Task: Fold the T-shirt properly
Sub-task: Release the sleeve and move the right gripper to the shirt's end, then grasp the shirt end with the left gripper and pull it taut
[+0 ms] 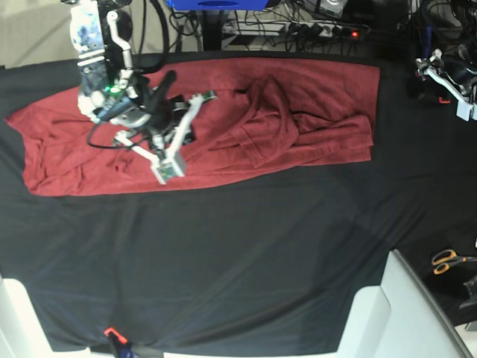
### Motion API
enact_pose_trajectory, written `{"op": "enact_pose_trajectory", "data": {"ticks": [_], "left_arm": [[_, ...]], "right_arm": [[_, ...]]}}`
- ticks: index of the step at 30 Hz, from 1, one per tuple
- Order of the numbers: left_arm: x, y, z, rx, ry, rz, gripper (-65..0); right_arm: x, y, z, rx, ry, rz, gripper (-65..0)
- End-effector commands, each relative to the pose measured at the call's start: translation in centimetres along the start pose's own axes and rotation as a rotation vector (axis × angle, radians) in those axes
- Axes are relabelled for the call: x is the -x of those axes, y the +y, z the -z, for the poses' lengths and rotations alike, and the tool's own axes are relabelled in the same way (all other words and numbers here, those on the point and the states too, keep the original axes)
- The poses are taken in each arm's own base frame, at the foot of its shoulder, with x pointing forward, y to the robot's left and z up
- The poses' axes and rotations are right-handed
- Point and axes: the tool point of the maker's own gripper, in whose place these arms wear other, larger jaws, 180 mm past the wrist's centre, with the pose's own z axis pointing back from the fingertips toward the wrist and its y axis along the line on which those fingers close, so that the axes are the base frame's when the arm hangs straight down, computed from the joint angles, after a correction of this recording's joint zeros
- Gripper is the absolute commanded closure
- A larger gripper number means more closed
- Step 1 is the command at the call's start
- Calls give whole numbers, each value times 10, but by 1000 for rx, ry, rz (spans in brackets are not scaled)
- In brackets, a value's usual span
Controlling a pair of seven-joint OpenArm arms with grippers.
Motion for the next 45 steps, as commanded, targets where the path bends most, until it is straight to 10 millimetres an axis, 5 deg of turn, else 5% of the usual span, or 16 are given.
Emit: {"op": "enact_pose_trajectory", "data": {"ticks": [1,3,10,17,22,28,35,38,45], "left_arm": [[-13,-6,0,26,-30,24,-602],[-24,-24,11,84,-53,21,-650],[-61,-83,40,253,-150,-26,-650],[-32,-123,81,352,-28,-73,-650],[-18,-132,84,368,9,-72,-643],[15,-130,80,361,64,-97,-420],[13,-129,80,361,62,-98,-196],[2,-133,83,368,39,-93,-2],[-43,-132,86,370,-42,-64,0]], "right_arm": [[-5,-7,-5,16,-31,12,-11],[3,-23,-8,50,-18,49,-9],[27,-44,-15,99,26,80,-8],[35,-45,-17,105,41,84,-8],[37,-45,-17,104,46,86,-8],[36,-44,-16,102,44,83,-8],[35,-44,-16,101,42,81,-8],[36,-44,-16,100,45,82,-8],[39,-45,-17,104,49,88,-8]]}}
